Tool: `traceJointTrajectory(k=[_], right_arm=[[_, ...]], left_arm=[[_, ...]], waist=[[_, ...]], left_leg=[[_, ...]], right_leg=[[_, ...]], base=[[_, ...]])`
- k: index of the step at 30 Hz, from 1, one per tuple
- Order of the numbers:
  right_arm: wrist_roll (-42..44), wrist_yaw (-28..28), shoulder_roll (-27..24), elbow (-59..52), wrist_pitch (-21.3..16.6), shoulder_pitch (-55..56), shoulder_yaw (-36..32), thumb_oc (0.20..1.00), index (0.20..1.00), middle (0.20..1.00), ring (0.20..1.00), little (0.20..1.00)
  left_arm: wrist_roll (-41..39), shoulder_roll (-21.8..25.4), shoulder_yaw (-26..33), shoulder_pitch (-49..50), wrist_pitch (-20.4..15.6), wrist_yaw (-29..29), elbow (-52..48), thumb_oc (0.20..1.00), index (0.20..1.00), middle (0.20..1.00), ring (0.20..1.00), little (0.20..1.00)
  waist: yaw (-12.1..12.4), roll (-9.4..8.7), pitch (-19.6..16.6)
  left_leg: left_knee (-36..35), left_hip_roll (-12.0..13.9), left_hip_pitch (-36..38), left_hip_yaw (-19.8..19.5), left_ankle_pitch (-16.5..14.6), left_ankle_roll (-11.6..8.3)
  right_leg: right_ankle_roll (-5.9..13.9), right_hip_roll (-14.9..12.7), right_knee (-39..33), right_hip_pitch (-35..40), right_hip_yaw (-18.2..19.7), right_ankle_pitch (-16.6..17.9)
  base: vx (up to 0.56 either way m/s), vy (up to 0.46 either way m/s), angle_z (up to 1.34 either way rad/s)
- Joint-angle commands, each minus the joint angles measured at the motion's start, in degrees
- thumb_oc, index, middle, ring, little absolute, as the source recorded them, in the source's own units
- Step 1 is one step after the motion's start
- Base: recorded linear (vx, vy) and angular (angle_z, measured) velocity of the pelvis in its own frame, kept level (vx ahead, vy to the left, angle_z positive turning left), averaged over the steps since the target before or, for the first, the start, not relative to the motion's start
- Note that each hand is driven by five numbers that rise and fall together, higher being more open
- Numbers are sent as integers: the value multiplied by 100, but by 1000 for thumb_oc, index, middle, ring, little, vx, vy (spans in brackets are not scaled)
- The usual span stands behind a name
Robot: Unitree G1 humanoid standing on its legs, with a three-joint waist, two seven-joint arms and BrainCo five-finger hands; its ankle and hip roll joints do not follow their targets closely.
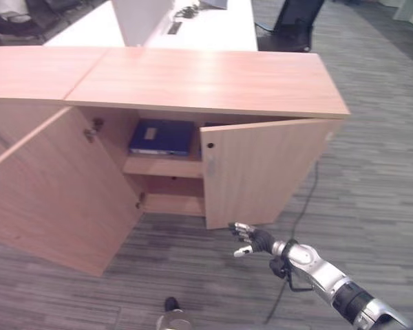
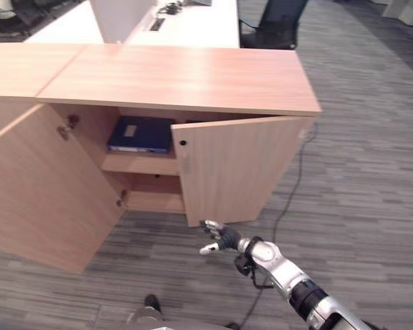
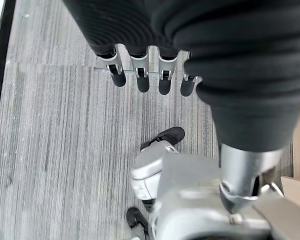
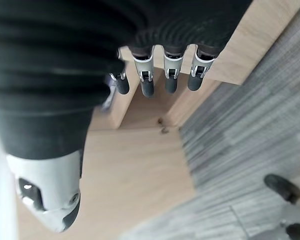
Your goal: Put the empty folder in the office cabinet
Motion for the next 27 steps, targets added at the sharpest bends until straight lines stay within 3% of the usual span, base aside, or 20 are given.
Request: traceJointTrajectory(k=[1,3,4,5,6,7,9,10,11,12,15,17,18,20,27], right_arm=[[-655,-199,394,301,-123,-174,-204,1000,1000,1000,1000,1000],[-857,-237,481,544,-103,-137,-258,1000,1000,1000,1000,1000],[-1078,-299,563,839,-67,-105,-303,1000,1000,1000,1000,1000],[-1392,-372,714,1391,6,-30,-434,1000,1000,1000,1000,1000],[-1400,-374,725,1409,-5,-35,-443,1000,1000,1000,1000,1000],[-1761,-445,869,1983,98,40,-551,1000,1000,1000,1000,1000],[-1745,-594,1046,2523,172,93,-770,1000,1000,1000,1000,1000],[-1395,-858,1236,3126,185,96,-1164,1000,1000,1000,1000,1000],[-1390,-861,1244,3152,168,77,-1168,1000,1000,1000,1000,1000],[-963,-1029,1401,3700,180,69,-1549,1000,1000,1000,1000,1000],[-261,-1210,1587,4096,158,173,-2068,1000,1000,1000,1000,1000],[164,-1246,1651,4264,118,204,-2270,1000,1000,1000,1000,1000],[222,-1256,1654,4313,106,184,-2291,1000,1000,1000,1000,1000],[267,-1258,1676,4286,100,194,-2249,1000,1000,1000,1000,1000],[121,-1251,1688,4548,88,235,-2269,1000,1000,1000,1000,1000]], left_arm=[[-164,-38,-330,-126,-190,-174,29,1000,1000,1000,1000,1000],[-177,-41,-364,-146,-194,-183,24,1000,1000,1000,1000,1000],[-197,-66,-421,-175,-200,-209,0,1000,1000,1000,1000,1000],[-216,-57,-487,-225,-193,-219,-43,1000,1000,1000,1000,1000],[-218,-52,-495,-228,-193,-219,-44,1000,1000,1000,1000,1000],[-178,-70,-645,-292,-181,-222,-71,1000,1000,1000,1000,1000],[-205,-37,-777,-403,-165,-160,-100,1000,1000,1000,1000,1000],[-342,-19,-930,-610,-211,-48,-78,1000,1000,1000,1000,1000],[-347,-17,-935,-623,-214,-46,-72,1000,1000,1000,1000,1000],[-456,-33,-1078,-831,-249,-6,-27,1000,1000,1000,1000,1000],[-569,-108,-1283,-1094,-300,68,60,1000,1000,1000,1000,1000],[-751,-160,-1316,-1217,-330,96,111,1000,1000,1000,1000,1000],[-809,-161,-1312,-1264,-330,88,122,1000,1000,1000,1000,1000],[-846,-163,-1299,-1390,-344,109,177,1000,1000,1000,1000,1000],[-805,-150,-896,-1292,-295,185,574,1000,1000,1000,1000,1000]], waist=[[98,-180,-206],[103,-184,-230],[143,-187,-245],[188,-202,-275],[176,-213,-267],[163,-210,-258],[18,-234,-195],[-211,-172,-182],[-174,-176,-193],[-308,-90,-193],[-621,-10,-65],[-821,-25,-6],[-857,-48,18],[-914,-156,40],[-877,-360,-180]], left_leg=[[34,-240,-425,-460,-208,7],[33,-380,-411,-565,-292,83],[37,-514,-389,-666,-378,140],[29,-807,-266,-886,-566,297],[27,-831,-262,-899,-570,314],[18,-1153,-100,-1197,-749,494],[-8,-1407,15,-1538,-859,658],[-8,-1488,-19,-1912,-880,678],[-8,-1473,-41,-1881,-882,671],[-8,-1474,-54,-2248,-851,635],[-8,-1452,-3,-2814,-784,582],[-8,-1496,-46,-3108,-682,572],[-8,-1534,-36,-3183,-672,553],[-8,-1628,-9,-3381,-694,514],[-8,-1527,8,-3687,-766,311]], right_leg=[[238,-330,-271,325,384,-286],[295,-476,-162,369,294,-283],[339,-619,-18,413,234,-280],[436,-979,369,502,111,-251],[451,-1010,393,513,88,-253],[574,-1499,1089,585,84,33],[652,-1912,1811,481,444,354],[492,-1840,2064,83,1338,201],[475,-1839,2097,21,1384,179],[351,-1511,1933,-202,1888,-198],[188,-808,1631,-529,2714,-764],[122,-218,1337,-833,3320,-737],[137,-50,1253,-903,3493,-713],[98,236,863,-839,3616,-663],[75,521,-16,-414,3337,-423]], base=[[95,256,50],[81,200,64],[174,317,77],[173,317,68],[298,459,80],[237,349,95],[179,312,165],[31,121,123],[60,48,81],[76,-44,104],[78,-84,119],[57,-75,144],[114,-119,106],[125,-124,79],[126,-176,56]])
